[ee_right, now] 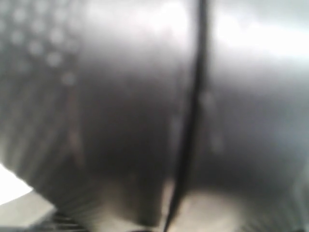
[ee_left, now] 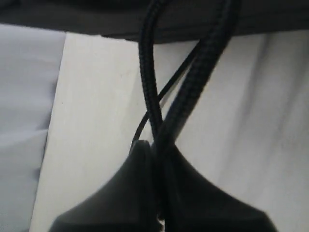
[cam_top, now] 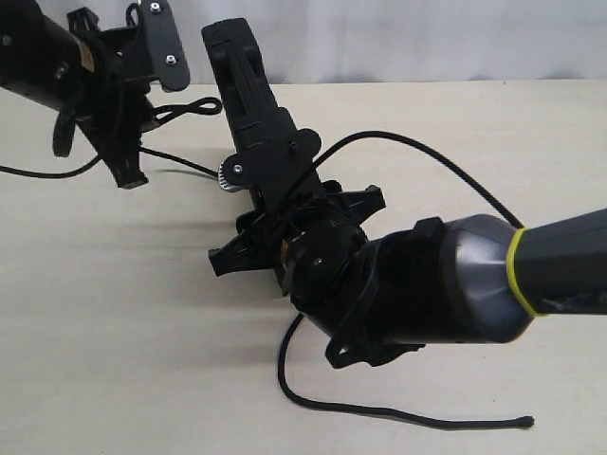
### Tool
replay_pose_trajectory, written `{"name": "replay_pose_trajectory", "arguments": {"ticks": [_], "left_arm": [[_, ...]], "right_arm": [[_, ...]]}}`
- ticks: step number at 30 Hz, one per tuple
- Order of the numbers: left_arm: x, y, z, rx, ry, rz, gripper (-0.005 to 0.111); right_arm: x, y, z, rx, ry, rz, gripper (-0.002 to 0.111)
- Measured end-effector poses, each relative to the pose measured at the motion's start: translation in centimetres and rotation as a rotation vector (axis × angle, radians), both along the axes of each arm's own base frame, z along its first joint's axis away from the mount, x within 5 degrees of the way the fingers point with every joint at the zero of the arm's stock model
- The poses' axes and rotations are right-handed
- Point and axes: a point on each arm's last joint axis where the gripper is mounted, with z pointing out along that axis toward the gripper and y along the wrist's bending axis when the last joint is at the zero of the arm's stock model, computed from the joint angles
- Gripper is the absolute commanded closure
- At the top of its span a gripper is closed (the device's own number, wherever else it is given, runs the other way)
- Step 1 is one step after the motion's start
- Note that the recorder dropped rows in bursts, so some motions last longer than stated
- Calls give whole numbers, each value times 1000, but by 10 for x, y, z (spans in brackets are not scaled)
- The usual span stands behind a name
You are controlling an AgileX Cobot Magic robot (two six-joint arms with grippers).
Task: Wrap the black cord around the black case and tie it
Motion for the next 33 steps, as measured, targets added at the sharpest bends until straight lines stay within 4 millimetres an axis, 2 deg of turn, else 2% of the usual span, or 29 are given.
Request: {"name": "replay_pose_trajectory", "arguments": {"ticks": [1,3,5,9,13,16,18,22,24,25,27,29,33], "left_arm": [[-1,-10,2,-23,-19,-17,107],[-1,-19,4,-62,-49,-16,107],[0,-19,2,-65,-48,-10,107],[9,-19,-19,-4,-18,2,107],[16,-19,-12,-30,-105,26,107],[17,-21,-12,-76,-106,44,107],[16,-22,-12,-107,-100,61,107],[16,-22,-12,-110,-99,63,107],[16,-22,-12,-112,-102,63,107],[16,-22,-14,-117,-109,56,107],[16,-23,-14,-112,-126,32,107],[17,-24,-14,-113,-133,26,107],[17,-24,-14,-113,-133,26,107]], "right_arm": [[0,0,0,3,1,-2,104],[-1,1,-1,11,10,4,104],[-1,1,-1,12,13,7,104],[-1,1,-1,12,13,7,104],[-1,2,-1,15,20,17,104],[-1,3,-1,18,20,28,104],[-11,12,-1,-25,-5,67,103],[-16,21,-12,-106,-63,72,75],[-15,21,-14,-140,-82,81,55],[-14,21,-14,-144,-84,82,36],[-15,21,-19,-165,-73,92,20],[-16,21,-19,-178,-61,103,18],[-19,14,-3,-195,-29,87,18]]}}
